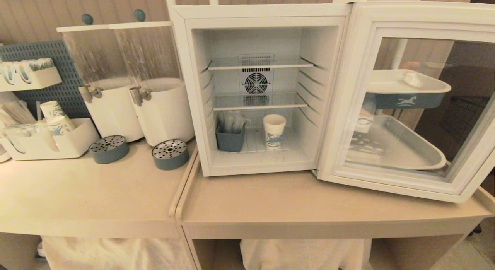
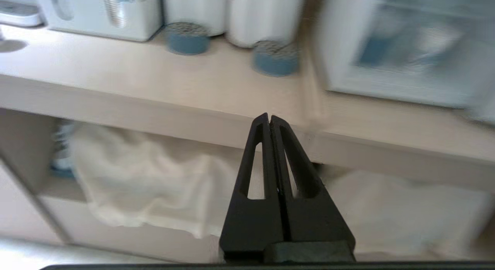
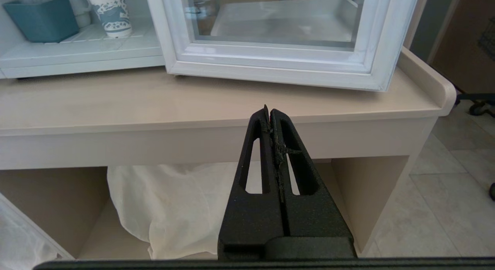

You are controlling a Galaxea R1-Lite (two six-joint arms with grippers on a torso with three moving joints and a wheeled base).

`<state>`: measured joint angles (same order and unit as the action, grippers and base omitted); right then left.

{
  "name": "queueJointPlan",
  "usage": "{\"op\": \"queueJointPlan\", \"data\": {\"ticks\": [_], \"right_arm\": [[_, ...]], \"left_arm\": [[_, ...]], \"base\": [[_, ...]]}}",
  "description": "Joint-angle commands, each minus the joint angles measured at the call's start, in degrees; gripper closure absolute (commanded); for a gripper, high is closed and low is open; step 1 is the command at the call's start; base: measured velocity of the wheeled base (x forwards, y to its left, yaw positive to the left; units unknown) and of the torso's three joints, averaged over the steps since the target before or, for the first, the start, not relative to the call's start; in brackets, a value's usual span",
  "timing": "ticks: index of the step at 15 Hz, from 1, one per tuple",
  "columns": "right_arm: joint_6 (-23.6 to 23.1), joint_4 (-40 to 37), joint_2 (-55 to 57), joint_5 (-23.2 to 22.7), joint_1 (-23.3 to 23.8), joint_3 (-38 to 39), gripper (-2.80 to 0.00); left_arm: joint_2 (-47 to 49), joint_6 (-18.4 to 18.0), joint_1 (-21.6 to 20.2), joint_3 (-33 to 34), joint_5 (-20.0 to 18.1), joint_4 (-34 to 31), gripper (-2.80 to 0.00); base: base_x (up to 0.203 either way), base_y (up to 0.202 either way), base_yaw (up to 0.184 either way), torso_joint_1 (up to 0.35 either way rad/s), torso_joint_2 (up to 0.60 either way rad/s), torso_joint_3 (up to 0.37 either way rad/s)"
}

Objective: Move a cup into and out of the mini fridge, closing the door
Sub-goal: Open the freezer door, then take the paper cup out of the freezer

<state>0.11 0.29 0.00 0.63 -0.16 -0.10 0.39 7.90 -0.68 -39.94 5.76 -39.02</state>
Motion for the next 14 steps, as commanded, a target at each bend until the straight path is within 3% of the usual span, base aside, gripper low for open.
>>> {"op": "queueJointPlan", "data": {"ticks": [1,3,5,7,14], "right_arm": [[-0.02,0.06,0.0,-0.1,-0.02,0.01,0.0],[-0.11,0.06,0.0,-0.1,-0.02,0.01,0.0],[-0.02,0.06,0.0,-0.02,-0.02,0.01,0.0],[0.07,0.06,0.0,-0.02,-0.02,0.01,0.0],[0.24,0.06,0.0,-0.02,-0.02,0.01,0.0]], "left_arm": [[-0.27,-2.74,0.01,17.34,0.96,16.43,0.0],[-0.28,-5.5,0.03,33.67,0.4,27.92,0.0],[-0.29,-7.25,0.05,40.23,-2.41,32.91,0.0],[-0.3,-8.9,0.07,38.61,-6.57,35.62,0.0],[-0.31,-9.3,0.07,38.36,-6.73,35.6,0.0]], "base": [[0.0,0.0,0.0,0.0,0.0,0.0],[0.0,0.0,0.0,0.0,0.0,0.0],[0.0,0.0,0.0,0.0,0.0,0.0],[0.0,0.0,0.0,0.0,0.0,0.0],[0.0,0.0,0.0,0.0,0.0,0.0]]}}
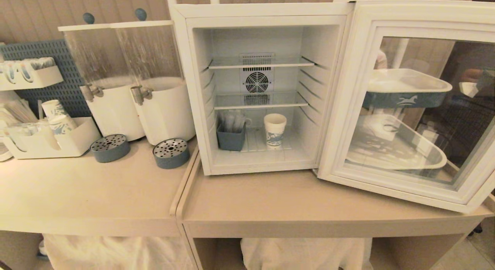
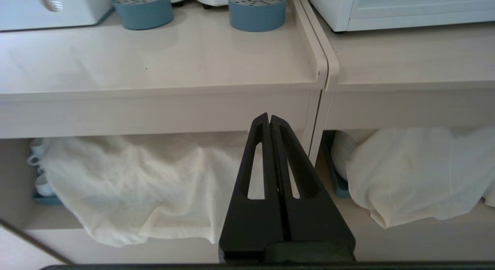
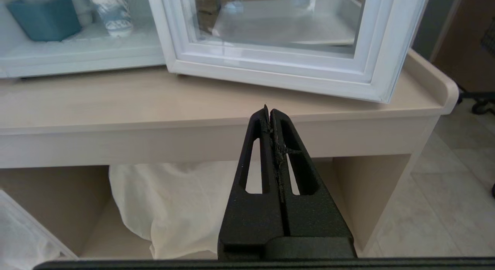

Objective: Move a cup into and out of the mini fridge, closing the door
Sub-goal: Take the paper cup out of the freezer

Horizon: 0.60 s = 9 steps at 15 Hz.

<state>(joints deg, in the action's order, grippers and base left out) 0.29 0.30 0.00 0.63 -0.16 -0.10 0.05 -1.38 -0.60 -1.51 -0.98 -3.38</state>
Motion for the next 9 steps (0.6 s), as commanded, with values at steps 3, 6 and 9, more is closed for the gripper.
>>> {"op": "queueJointPlan", "data": {"ticks": [3,6,9], "right_arm": [[0.04,0.05,0.0,-0.01,-0.02,0.01,0.0],[0.06,0.05,0.0,-0.01,-0.02,0.01,0.0],[0.15,0.04,0.0,-0.01,-0.02,0.01,0.0]], "left_arm": [[0.04,-0.03,-0.02,-0.07,0.01,-0.23,0.0],[0.04,-0.06,-0.02,-0.16,-0.01,-0.49,0.0],[0.04,-0.2,-0.02,-0.67,0.1,-2.07,0.0]], "base": [[-0.001,0.058,0.002,0.003,0.0,0.004],[0.009,0.186,0.012,0.003,0.0,0.002],[0.095,0.157,0.013,0.005,0.0,0.002]]}}
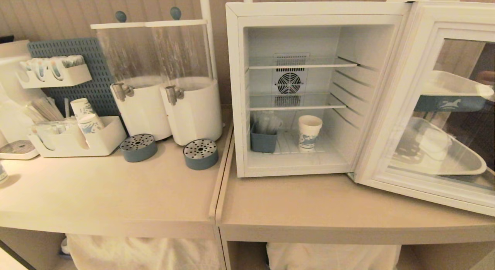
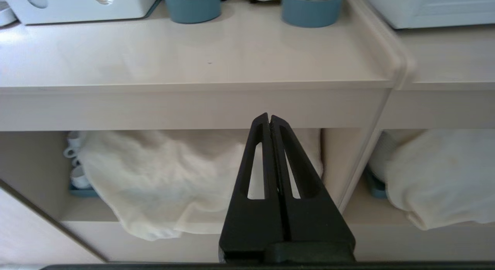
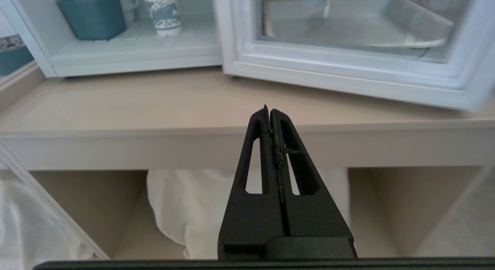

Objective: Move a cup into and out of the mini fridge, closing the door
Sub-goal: Take the paper cup out of the freezer

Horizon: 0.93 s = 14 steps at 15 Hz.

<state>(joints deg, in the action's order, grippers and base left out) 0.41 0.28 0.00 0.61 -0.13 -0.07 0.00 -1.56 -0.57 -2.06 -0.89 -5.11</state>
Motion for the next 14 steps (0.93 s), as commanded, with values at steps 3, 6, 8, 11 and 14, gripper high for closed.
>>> {"op": "queueJointPlan", "data": {"ticks": [3,6,8,11,14], "right_arm": [[0.11,0.07,0.0,0.09,-0.04,-0.01,0.0],[0.11,0.07,0.0,0.09,-0.04,-0.01,0.0],[0.14,0.07,0.0,0.18,-0.04,-0.01,0.0],[0.64,0.07,0.0,0.18,-0.04,-0.01,0.0],[0.35,-1.21,0.59,0.15,-0.04,-6.88,0.0]], "left_arm": [[0.09,-0.02,-0.04,-0.05,0.01,-0.08,0.0],[0.09,0.07,-0.04,0.13,-0.08,0.54,0.0],[0.09,0.15,-0.04,0.13,-0.04,0.54,0.0],[0.09,0.33,-0.04,0.13,0.1,0.63,0.0],[0.09,0.38,-0.04,0.21,0.18,0.72,0.0]], "base": [[0.002,0.053,-0.012,0.0,0.01,0.004],[0.001,0.167,0.013,0.002,0.0,0.0],[0.0,0.103,0.013,0.002,0.0,0.0],[0.0,0.0,0.0,0.0,0.0,0.0],[0.0,0.0,0.0,0.0,0.0,0.0]]}}
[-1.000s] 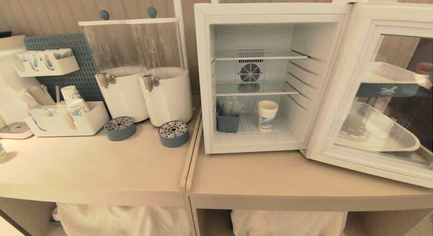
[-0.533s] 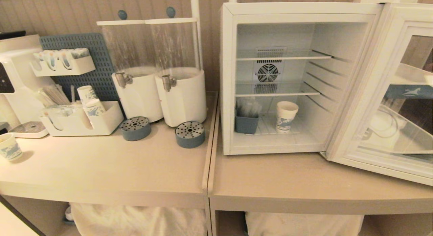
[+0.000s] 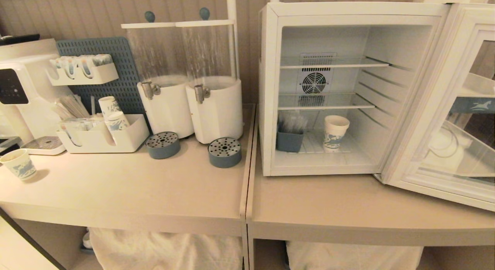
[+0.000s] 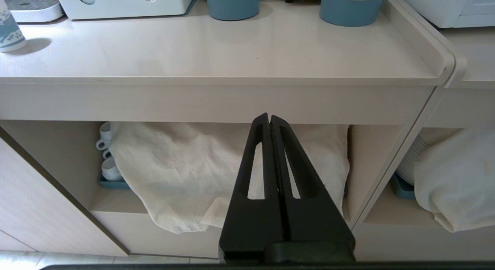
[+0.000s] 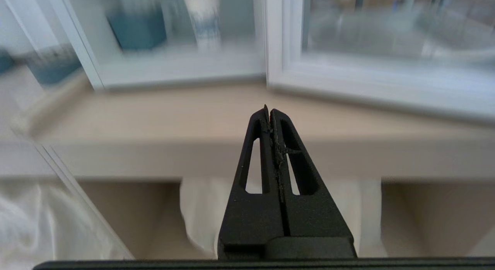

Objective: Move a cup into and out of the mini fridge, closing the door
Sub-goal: Take the paper cup out of the freezer

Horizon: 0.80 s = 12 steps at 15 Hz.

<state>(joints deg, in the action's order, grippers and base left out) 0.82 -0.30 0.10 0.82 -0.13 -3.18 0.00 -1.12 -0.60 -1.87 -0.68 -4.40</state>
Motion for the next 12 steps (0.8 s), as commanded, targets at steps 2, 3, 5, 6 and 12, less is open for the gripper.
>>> {"op": "queueJointPlan", "data": {"ticks": [2,3,5,6,12], "right_arm": [[-0.58,-3.6,3.13,-0.4,-0.04,-14.77,0.0],[-0.81,-4.28,6.66,-0.5,-0.02,-19.15,0.0],[-1.27,-2.92,18.74,-0.54,-0.02,-25.42,0.0],[-1.52,-1.23,27.59,-0.54,-0.03,-28.05,0.0],[-1.99,7.84,68.22,-11.47,-1.46,-37.62,0.0]], "left_arm": [[0.09,-0.11,-0.02,0.02,-0.11,-0.02,0.0],[0.09,0.06,-0.02,0.02,-0.02,-0.08,0.0],[0.09,0.24,-0.02,0.02,-0.02,0.01,0.0],[0.09,0.24,-0.02,0.01,-0.02,0.01,0.0],[0.09,1.03,-0.02,-0.07,0.07,0.01,0.0]], "base": [[0.0,0.0,0.0,0.0,0.0,0.0],[0.0,0.0,0.0,0.0,0.0,0.0],[0.0,0.0,0.0,0.0,0.0,0.0],[0.0,0.0,0.0,0.0,0.0,0.0],[0.0,0.0,0.0,0.0,0.0,0.0]]}}
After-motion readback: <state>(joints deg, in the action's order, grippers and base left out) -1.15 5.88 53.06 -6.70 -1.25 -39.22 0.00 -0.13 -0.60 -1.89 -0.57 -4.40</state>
